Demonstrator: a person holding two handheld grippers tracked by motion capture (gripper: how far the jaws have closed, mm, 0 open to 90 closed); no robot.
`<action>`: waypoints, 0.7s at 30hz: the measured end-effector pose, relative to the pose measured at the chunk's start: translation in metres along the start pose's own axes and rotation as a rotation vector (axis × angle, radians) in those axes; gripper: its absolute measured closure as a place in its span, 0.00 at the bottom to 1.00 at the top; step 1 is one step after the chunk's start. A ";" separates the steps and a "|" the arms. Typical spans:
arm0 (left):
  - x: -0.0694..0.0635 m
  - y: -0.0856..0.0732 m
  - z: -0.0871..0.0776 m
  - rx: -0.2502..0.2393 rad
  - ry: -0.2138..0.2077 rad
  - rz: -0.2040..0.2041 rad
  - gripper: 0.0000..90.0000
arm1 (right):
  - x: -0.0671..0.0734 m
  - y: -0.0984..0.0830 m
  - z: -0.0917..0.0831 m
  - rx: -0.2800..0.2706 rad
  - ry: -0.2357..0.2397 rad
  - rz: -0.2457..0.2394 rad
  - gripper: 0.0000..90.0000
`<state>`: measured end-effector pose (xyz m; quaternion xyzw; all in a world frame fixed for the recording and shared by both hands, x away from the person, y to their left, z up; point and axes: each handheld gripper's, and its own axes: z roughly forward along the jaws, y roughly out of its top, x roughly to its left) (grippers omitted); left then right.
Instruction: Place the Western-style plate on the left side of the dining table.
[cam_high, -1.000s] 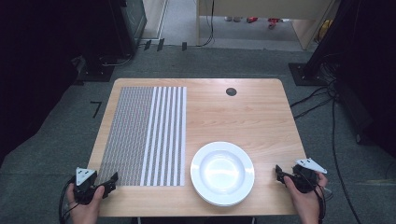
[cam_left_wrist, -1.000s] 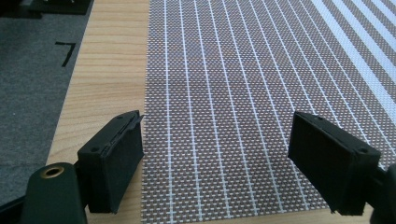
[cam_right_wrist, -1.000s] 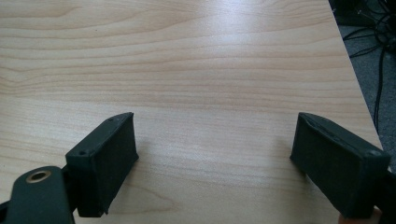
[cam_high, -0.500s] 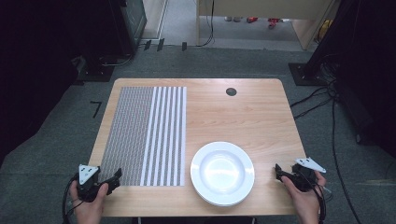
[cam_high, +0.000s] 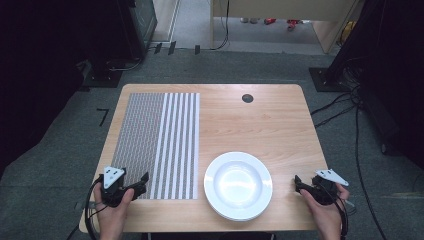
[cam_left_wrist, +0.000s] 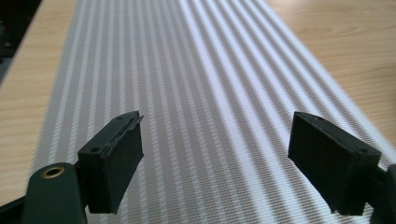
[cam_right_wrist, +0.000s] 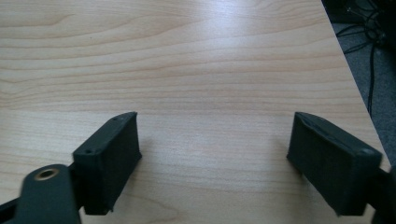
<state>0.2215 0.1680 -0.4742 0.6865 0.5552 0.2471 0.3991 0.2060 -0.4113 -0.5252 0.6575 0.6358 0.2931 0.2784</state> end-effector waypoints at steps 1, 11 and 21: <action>-0.005 0.002 0.002 -0.003 -0.009 0.001 0.20 | 0.000 0.000 0.000 0.000 0.000 0.000 0.21; -0.045 0.016 0.016 0.001 -0.124 0.001 0.20 | 0.002 -0.001 -0.002 -0.010 -0.012 0.020 0.26; -0.076 0.023 0.022 -0.005 -0.245 -0.003 0.20 | 0.028 0.010 -0.021 -0.111 0.122 0.040 0.33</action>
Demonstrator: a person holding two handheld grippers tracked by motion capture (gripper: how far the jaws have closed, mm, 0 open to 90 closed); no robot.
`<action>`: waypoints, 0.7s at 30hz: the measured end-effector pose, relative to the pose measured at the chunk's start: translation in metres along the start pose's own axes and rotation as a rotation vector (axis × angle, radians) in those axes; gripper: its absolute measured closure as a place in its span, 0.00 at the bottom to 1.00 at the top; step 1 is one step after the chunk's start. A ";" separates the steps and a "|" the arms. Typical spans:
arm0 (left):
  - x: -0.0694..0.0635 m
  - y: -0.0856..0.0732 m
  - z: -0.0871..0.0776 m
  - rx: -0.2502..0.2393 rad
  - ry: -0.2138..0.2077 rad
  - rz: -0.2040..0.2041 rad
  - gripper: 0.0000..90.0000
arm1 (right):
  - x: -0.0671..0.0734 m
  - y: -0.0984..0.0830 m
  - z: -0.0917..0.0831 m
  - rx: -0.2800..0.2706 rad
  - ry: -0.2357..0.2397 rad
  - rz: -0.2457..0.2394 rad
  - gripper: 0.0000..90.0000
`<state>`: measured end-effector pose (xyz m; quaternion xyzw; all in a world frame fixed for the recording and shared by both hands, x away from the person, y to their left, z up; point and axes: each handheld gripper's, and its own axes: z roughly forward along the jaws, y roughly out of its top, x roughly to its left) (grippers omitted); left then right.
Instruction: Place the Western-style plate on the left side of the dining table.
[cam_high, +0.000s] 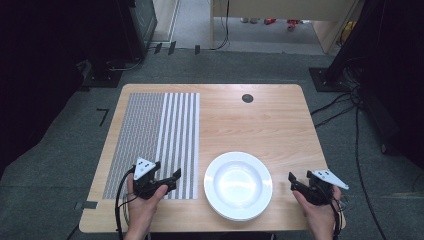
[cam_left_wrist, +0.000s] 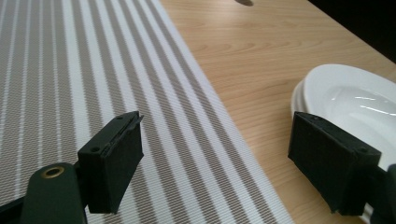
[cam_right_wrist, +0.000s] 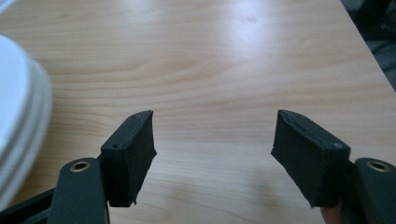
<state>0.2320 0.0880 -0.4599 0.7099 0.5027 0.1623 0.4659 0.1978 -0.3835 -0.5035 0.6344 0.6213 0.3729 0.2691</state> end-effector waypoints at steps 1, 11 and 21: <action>-0.003 0.000 0.000 -0.003 -0.013 0.003 0.20 | 0.003 0.001 -0.001 -0.006 0.007 -0.004 0.32; -0.031 -0.008 0.012 0.023 -0.128 0.030 0.28 | 0.033 0.008 -0.009 -0.039 0.226 0.002 0.64; -0.053 -0.017 0.020 0.063 -0.226 0.048 0.48 | 0.042 0.003 -0.009 -0.058 0.341 0.095 0.82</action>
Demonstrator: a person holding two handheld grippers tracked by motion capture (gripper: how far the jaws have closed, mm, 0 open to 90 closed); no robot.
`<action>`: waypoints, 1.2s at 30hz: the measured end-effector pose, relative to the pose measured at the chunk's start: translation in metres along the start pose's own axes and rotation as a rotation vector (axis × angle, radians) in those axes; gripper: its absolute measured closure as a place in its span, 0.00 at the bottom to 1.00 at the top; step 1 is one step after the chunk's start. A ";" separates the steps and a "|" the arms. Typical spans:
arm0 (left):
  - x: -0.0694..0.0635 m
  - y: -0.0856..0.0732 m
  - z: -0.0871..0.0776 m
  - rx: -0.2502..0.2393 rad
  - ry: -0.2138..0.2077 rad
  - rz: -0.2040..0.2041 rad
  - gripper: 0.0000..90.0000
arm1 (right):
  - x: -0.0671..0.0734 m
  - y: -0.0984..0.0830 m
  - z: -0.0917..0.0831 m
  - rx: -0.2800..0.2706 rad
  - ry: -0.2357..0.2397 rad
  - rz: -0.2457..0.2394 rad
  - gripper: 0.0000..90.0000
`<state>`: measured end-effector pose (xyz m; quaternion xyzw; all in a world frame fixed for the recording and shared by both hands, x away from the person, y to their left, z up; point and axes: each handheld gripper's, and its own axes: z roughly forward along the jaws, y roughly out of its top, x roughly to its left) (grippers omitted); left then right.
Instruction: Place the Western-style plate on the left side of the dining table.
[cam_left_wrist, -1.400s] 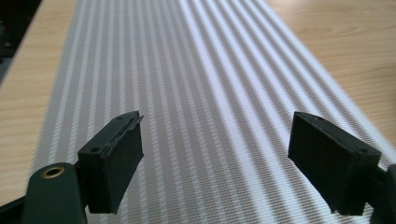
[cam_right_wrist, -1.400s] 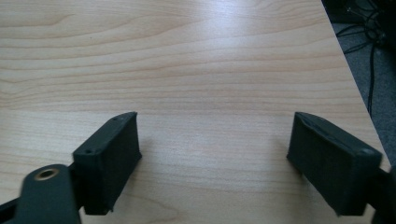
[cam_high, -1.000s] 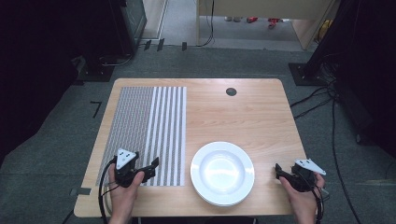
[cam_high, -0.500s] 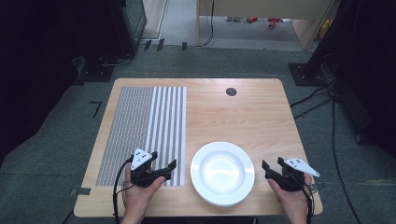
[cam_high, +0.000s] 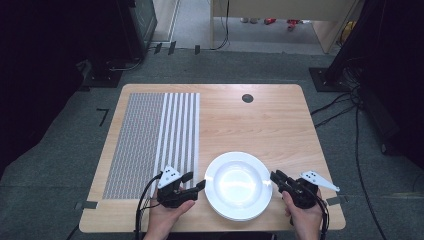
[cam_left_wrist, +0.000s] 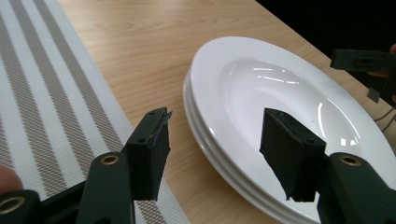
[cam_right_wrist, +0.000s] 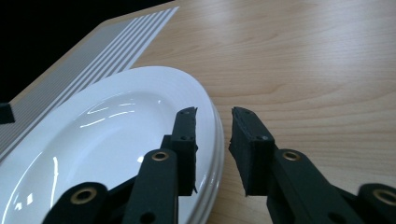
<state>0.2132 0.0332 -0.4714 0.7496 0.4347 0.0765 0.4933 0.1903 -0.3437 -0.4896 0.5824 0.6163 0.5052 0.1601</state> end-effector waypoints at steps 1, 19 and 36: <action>-0.002 -0.001 0.002 0.006 -0.002 0.002 0.49 | 0.000 0.000 0.000 0.001 -0.003 0.012 0.84; -0.014 -0.014 0.020 0.096 -0.039 -0.004 0.55 | -0.005 -0.009 0.008 0.032 0.053 0.226 0.90; -0.013 -0.015 0.019 0.077 -0.029 -0.030 0.61 | -0.007 -0.011 0.012 0.002 0.142 0.353 0.91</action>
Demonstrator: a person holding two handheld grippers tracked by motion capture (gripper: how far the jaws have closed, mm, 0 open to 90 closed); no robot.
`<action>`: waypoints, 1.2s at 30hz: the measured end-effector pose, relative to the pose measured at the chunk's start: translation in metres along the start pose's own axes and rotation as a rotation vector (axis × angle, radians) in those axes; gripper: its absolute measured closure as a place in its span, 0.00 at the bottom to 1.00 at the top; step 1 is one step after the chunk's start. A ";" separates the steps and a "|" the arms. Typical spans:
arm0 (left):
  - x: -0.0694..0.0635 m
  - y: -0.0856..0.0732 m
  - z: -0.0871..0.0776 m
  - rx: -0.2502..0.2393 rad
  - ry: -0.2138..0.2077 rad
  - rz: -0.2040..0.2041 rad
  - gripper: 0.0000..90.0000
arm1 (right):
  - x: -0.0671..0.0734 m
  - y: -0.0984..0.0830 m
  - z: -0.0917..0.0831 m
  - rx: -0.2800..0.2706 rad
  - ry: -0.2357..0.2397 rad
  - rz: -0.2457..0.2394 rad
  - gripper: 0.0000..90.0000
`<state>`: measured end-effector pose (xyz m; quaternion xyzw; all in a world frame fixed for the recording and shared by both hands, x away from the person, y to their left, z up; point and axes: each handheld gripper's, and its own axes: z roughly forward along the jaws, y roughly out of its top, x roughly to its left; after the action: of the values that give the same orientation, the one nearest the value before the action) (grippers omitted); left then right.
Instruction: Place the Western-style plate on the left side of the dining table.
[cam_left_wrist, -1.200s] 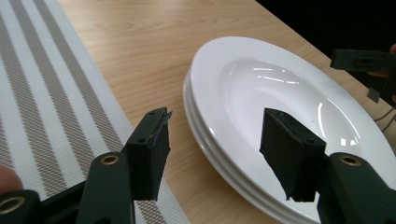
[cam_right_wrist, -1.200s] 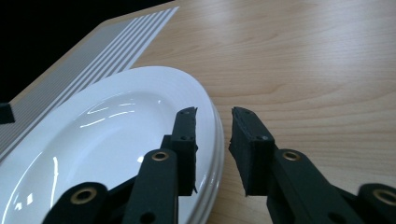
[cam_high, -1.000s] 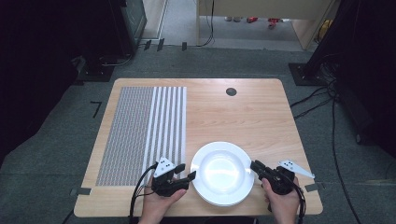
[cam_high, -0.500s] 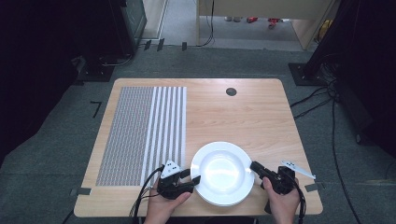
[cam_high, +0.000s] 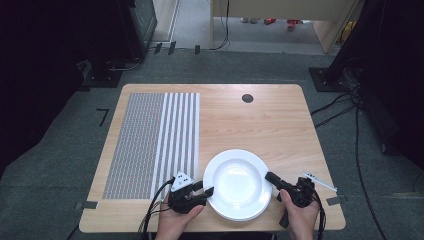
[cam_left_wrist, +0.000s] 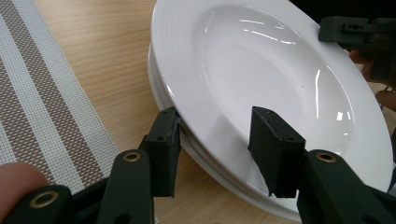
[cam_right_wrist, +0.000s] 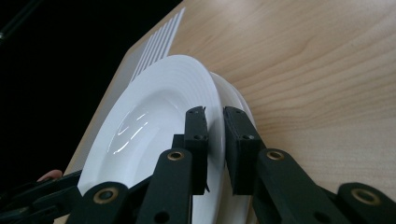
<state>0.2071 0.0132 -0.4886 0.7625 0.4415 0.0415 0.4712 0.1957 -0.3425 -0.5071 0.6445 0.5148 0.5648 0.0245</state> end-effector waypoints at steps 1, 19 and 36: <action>0.000 0.000 0.000 -0.001 -0.003 -0.008 0.61 | 0.000 0.000 0.000 -0.009 0.013 -0.008 0.91; 0.001 0.002 -0.002 -0.036 -0.089 -0.066 0.67 | 0.034 -0.005 0.011 -0.015 0.093 -0.208 0.89; 0.002 0.001 -0.003 -0.043 -0.004 -0.030 0.69 | -0.001 0.000 0.000 -0.016 -0.052 -0.082 0.85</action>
<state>0.2068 0.0166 -0.4868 0.7455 0.4511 0.0425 0.4888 0.1954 -0.3433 -0.5076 0.6372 0.5354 0.5505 0.0661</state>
